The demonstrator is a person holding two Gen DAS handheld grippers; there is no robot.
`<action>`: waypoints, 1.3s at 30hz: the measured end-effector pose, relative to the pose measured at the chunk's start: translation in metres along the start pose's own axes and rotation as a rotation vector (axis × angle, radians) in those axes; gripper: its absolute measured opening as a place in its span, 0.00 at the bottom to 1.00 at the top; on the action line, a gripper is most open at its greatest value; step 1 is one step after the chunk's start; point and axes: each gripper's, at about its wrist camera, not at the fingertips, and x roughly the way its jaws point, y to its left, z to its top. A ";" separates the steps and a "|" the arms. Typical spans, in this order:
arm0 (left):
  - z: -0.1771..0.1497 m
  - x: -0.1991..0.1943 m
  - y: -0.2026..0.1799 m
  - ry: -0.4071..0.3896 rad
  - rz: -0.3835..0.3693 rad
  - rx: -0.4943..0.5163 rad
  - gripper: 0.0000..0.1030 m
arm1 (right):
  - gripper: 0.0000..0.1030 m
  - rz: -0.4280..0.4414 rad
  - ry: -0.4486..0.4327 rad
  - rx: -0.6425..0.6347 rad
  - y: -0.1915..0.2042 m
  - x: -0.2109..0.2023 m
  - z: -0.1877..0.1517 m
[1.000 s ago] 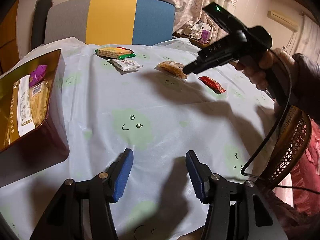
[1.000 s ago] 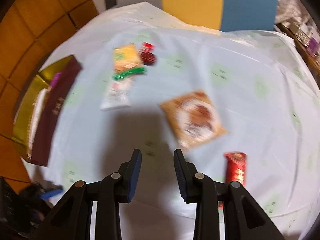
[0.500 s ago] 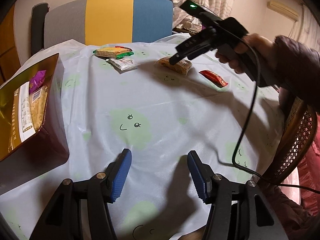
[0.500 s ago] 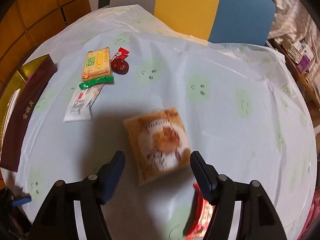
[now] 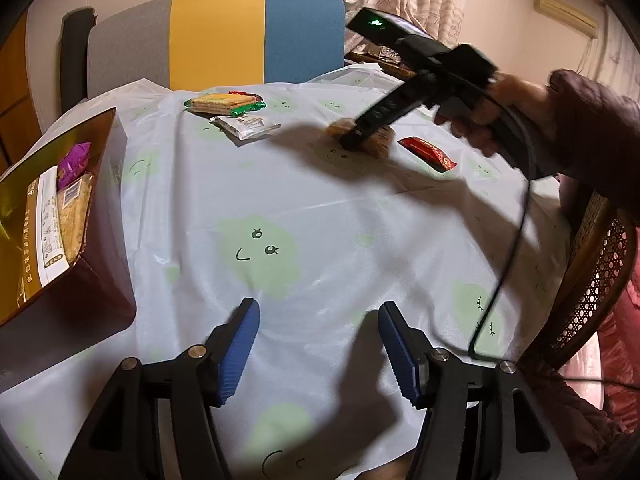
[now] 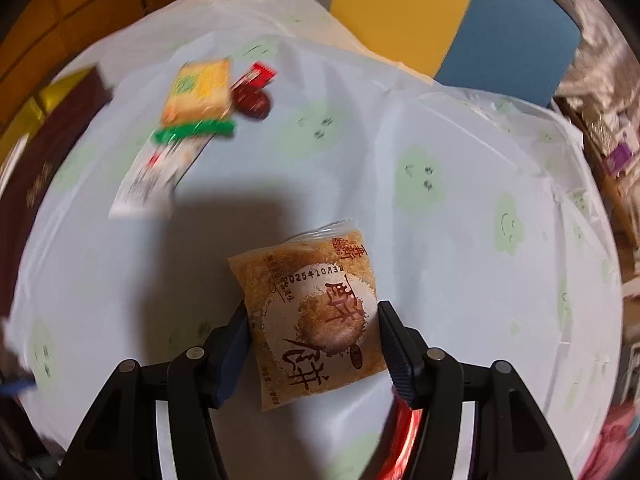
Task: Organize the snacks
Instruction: 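Grasp the WEIDAN cracker pack with the left tool while right tool holds the mooncake bag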
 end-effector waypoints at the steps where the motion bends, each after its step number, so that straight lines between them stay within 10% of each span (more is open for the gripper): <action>1: 0.000 0.000 -0.001 0.002 0.002 0.003 0.63 | 0.60 0.020 0.007 -0.005 0.002 -0.002 -0.006; 11: 0.028 -0.001 -0.004 0.070 0.015 -0.051 0.65 | 0.60 0.095 -0.031 0.013 -0.004 -0.001 -0.026; 19: 0.110 -0.015 0.014 0.007 0.032 -0.136 0.65 | 0.60 0.056 -0.028 -0.019 0.006 -0.004 -0.026; 39: 0.249 0.115 0.144 0.192 0.145 -0.609 0.61 | 0.60 0.009 0.006 -0.050 0.028 -0.004 -0.020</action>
